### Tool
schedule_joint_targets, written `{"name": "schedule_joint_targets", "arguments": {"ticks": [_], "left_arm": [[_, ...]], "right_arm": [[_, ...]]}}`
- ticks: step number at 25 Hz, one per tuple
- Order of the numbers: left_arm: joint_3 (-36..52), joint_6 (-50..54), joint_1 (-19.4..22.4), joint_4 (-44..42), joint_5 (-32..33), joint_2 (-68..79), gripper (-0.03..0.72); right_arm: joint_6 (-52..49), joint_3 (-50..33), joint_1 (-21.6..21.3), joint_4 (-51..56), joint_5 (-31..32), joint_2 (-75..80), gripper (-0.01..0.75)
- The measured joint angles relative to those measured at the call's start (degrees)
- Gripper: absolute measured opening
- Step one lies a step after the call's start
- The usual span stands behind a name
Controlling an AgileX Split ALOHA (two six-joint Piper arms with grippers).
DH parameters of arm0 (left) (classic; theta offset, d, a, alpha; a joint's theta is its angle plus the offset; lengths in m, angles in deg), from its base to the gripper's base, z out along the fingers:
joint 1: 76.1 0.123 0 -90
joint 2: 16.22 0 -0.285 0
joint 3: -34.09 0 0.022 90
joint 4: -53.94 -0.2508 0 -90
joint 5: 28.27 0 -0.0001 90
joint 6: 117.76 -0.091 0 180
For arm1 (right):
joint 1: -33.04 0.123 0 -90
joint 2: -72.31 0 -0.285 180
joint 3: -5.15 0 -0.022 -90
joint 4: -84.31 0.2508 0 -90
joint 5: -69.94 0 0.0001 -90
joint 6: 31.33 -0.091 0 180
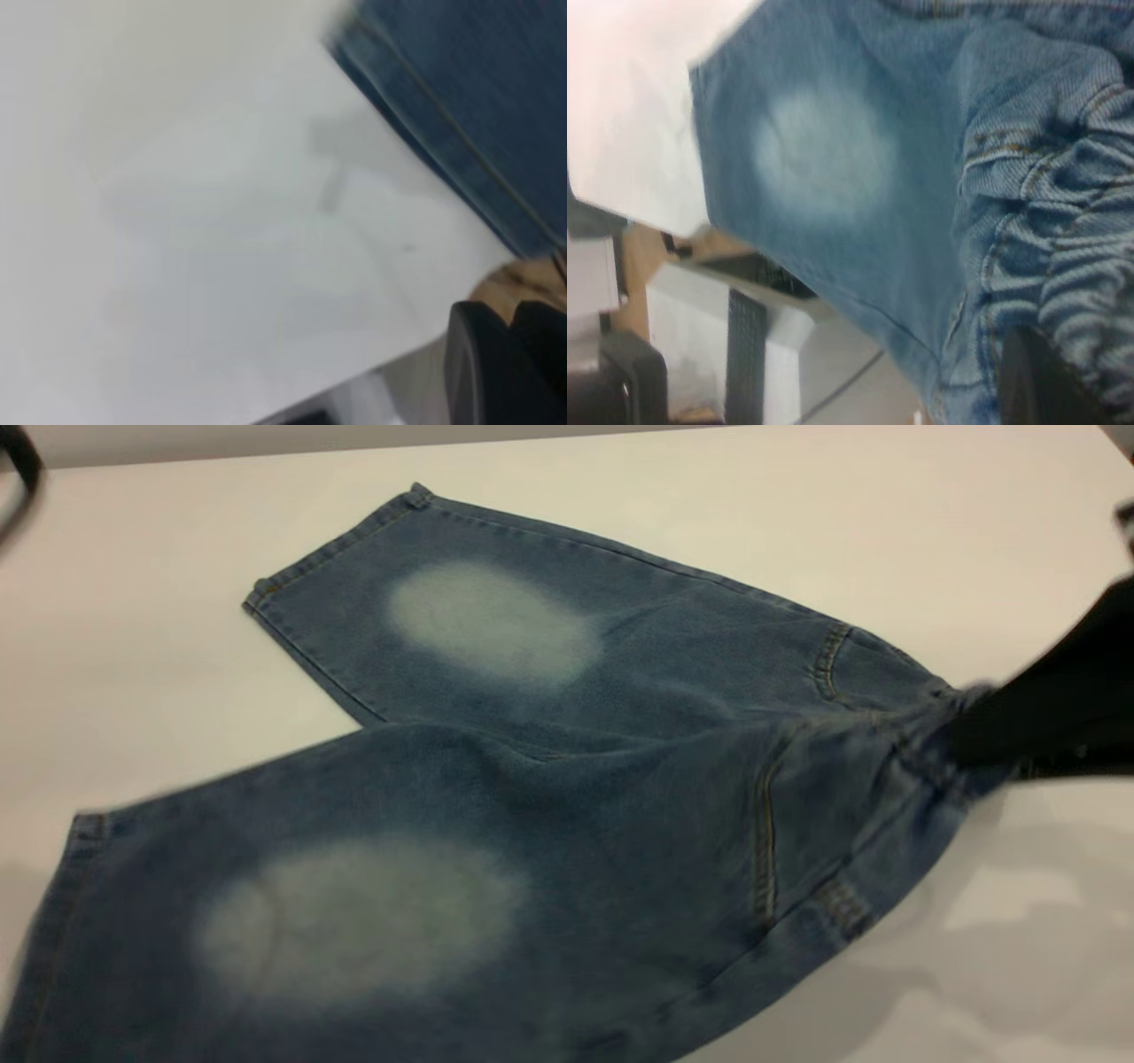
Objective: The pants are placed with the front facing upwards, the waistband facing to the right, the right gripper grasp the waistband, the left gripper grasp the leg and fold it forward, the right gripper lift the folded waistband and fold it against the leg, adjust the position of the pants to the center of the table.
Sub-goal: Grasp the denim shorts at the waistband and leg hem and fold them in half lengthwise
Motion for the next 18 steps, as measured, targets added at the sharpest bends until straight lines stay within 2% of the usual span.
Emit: {"name": "schedule_joint_targets", "arguments": {"ticks": [3,8,13,18], "left_arm": [[-3.3,0.1,1.8,-0.4,-1.6,0.7,0.076],[-4.3,-5.4,2.1,2.0,-3.9,4.4,0.076],[2.6,-17.0,2.1,9.9,-6.2,7.7,0.076],[12.3,-26.0,2.1,15.3,-12.8,7.8,0.115]], "right_arm": [[-1.0,0.9,0.0,1.2,-1.6,0.2,0.062],[-1.1,1.7,0.0,2.3,-3.6,0.7,0.062],[-0.8,1.8,0.0,2.6,-5.9,0.7,0.062],[0.5,1.8,0.0,3.0,-7.3,0.7,0.062]]}}
